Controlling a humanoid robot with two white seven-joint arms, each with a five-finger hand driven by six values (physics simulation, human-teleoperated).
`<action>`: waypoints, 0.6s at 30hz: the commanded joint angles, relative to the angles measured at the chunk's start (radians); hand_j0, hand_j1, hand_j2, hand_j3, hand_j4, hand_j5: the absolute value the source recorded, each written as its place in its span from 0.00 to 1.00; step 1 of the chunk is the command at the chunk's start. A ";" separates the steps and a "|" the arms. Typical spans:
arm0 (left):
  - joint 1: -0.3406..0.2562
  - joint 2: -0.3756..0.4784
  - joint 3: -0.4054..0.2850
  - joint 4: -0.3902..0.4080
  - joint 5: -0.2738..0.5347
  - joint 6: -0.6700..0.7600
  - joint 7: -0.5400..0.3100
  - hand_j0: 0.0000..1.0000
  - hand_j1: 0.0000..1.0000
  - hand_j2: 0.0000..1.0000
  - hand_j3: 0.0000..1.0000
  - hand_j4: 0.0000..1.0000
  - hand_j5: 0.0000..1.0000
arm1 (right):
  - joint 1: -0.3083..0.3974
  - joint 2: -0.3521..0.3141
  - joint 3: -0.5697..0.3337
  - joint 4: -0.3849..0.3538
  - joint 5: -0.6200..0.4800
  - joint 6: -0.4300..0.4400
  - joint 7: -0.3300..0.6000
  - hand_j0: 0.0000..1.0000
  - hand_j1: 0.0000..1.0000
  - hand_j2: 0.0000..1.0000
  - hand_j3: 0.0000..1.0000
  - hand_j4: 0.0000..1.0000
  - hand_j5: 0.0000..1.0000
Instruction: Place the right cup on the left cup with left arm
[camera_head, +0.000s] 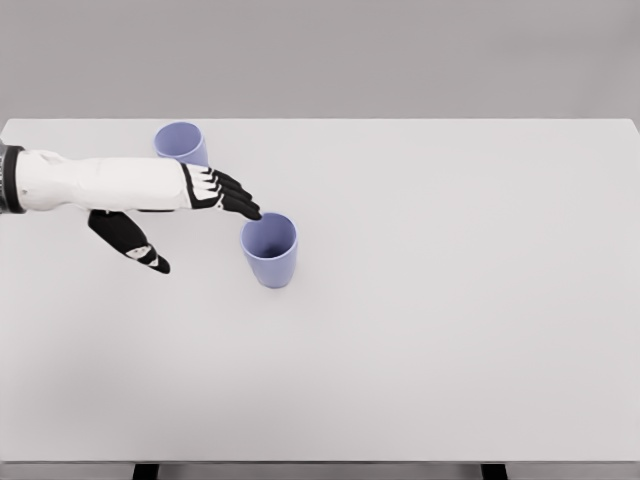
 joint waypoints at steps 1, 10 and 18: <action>0.000 -0.038 -0.003 -0.006 0.002 0.003 0.000 1.00 1.00 1.00 1.00 1.00 1.00 | 0.000 0.000 0.005 0.000 -0.002 0.000 0.000 1.00 1.00 1.00 1.00 1.00 1.00; -0.035 -0.142 -0.012 0.040 -0.066 0.003 0.000 1.00 1.00 1.00 1.00 1.00 1.00 | 0.018 0.000 0.000 0.003 -0.002 0.000 -0.003 1.00 1.00 1.00 1.00 1.00 1.00; -0.029 -0.228 -0.049 0.169 -0.129 0.003 0.000 1.00 1.00 1.00 1.00 1.00 1.00 | 0.018 0.000 0.000 0.003 -0.002 0.000 -0.003 1.00 1.00 1.00 1.00 1.00 1.00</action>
